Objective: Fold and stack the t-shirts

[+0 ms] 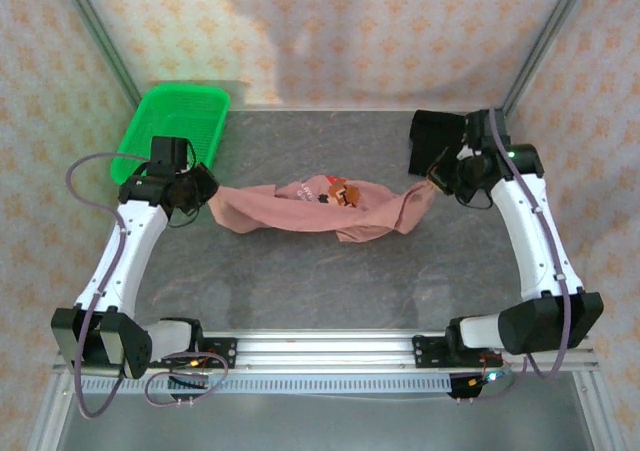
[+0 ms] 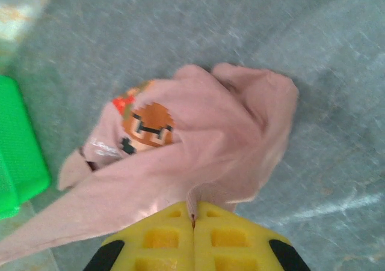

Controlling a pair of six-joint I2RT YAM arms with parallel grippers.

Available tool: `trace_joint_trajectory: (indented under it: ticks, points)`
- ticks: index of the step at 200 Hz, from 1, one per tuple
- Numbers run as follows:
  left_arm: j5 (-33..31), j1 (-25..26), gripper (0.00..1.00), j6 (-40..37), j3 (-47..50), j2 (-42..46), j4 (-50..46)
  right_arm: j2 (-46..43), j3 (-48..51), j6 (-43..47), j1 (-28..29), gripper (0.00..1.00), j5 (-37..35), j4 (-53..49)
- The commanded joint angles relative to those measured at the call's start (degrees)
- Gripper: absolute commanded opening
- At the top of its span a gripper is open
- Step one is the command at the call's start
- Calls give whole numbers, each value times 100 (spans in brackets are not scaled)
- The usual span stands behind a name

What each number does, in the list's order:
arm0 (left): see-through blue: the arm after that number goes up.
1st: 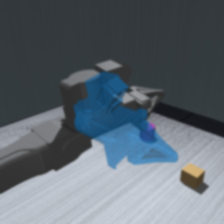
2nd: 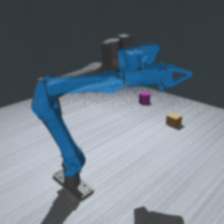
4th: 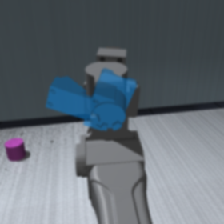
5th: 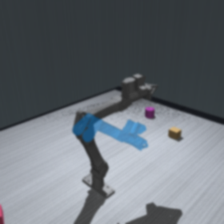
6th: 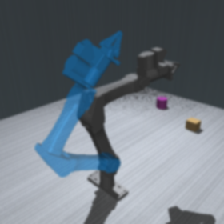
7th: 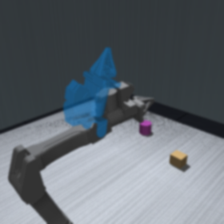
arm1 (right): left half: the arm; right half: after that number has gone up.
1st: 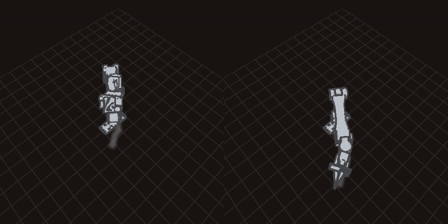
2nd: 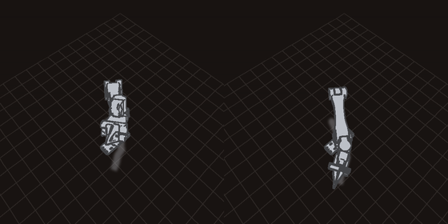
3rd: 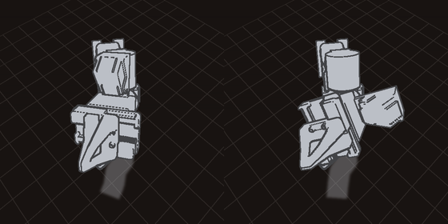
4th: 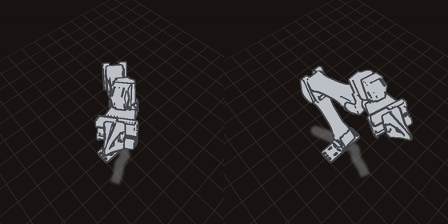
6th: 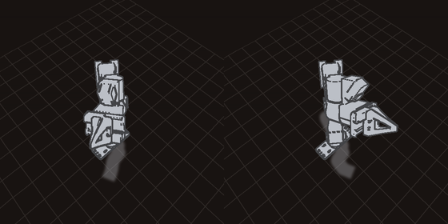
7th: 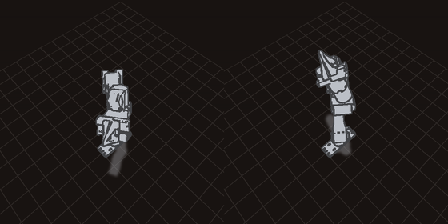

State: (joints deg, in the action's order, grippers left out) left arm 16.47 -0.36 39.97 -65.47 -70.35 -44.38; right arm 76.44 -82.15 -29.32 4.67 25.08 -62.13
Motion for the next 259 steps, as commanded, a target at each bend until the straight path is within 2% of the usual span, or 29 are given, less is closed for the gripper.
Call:
trace_joint_trajectory:
  ticks: [1,41,78,104,129,177,215,228,259]
  points:
    - [-4,46,0,-26,471,84,-40,-278,1016,65,-42,0,-309,-107]
    - [3,45,0,-19,1164,197,81,-831,2597,-329,-85,0,-256,645]
    - [7,45,0,-122,932,290,-4,-1444,2335,-379,-80,0,-288,906]
    - [15,43,0,-180,93,224,-147,-1521,1378,-363,-80,0,-134,1376]
    - [-81,45,0,-278,-1226,46,-192,-1182,208,-476,-113,0,26,2101]
    - [-234,45,0,-809,-4748,-888,-496,483,-3582,-522,-343,0,266,2122]
    - [-416,36,0,-1385,-6575,-1239,-545,1631,-6473,-659,-382,0,384,1627]
    - [-474,36,0,-1501,-6849,-1190,-513,1704,-6847,-894,-444,0,446,1772]
    - [-486,40,0,-1696,-6979,-840,-451,1269,-6588,-1463,-738,0,710,2422]
